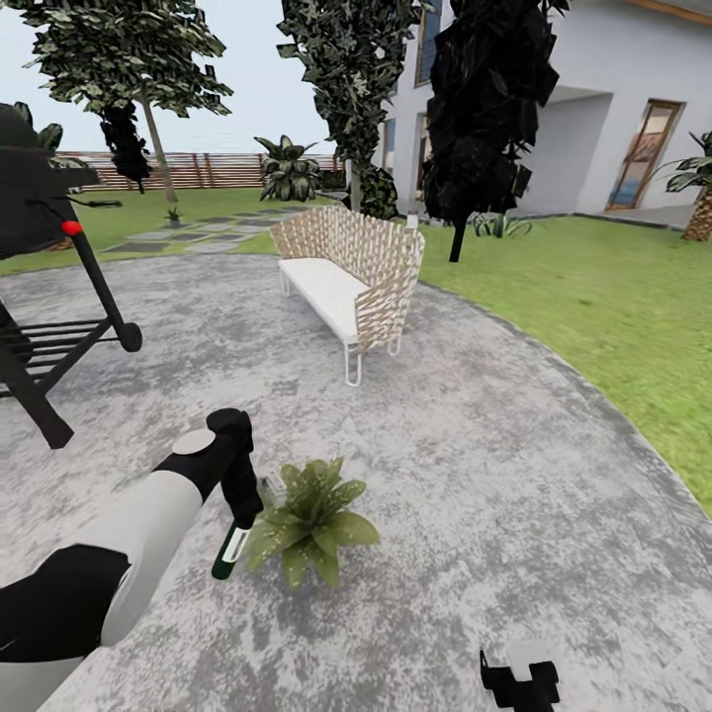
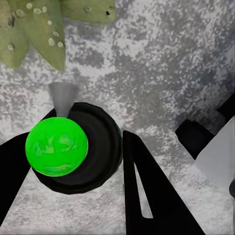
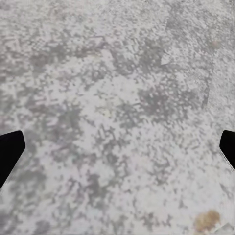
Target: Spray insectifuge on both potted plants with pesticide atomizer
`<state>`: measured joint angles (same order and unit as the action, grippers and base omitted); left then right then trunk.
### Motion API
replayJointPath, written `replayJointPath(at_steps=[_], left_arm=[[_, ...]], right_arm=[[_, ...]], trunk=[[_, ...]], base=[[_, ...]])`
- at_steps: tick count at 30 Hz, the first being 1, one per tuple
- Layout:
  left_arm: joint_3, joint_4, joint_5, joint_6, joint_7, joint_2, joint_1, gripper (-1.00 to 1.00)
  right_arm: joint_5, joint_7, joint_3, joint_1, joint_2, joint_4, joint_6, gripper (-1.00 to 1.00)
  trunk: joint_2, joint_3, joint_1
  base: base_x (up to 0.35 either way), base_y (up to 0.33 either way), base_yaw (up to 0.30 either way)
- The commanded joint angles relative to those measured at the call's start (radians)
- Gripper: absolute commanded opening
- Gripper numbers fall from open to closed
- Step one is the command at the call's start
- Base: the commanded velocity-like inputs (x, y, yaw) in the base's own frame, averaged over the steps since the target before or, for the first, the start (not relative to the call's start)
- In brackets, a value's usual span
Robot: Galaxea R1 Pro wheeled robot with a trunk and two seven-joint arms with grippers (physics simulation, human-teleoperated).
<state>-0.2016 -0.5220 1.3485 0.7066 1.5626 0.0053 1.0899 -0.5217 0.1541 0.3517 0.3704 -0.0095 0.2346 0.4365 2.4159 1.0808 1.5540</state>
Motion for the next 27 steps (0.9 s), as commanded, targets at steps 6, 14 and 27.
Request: replayJointPath(at_steps=[6,14,27], left_arm=[[-0.007,-0.001,0.004,0.011,0.008,0.001,-0.008,-1.0],[-0.007,-0.002,0.007,0.01,0.008,-0.005,-0.043,-1.0],[-0.006,-0.006,0.008,0.011,0.008,-0.007,-0.051,-1.0]], right_arm=[[-0.011,0.004,0.006,0.001,0.0,-0.001,0.004,1.0],[-0.011,0.004,0.006,0.001,-0.001,-0.001,0.004,1.0],[-0.011,0.004,0.006,0.001,-0.001,-0.001,0.004,1.0]], trunk=[[0.0,0.001,0.0],[0.0,0.001,0.0],[0.0,0.001,0.0]], base=[[0.201,-0.176,0.022],[0.014,-0.011,0.18],[0.05,-0.131,0.016]])
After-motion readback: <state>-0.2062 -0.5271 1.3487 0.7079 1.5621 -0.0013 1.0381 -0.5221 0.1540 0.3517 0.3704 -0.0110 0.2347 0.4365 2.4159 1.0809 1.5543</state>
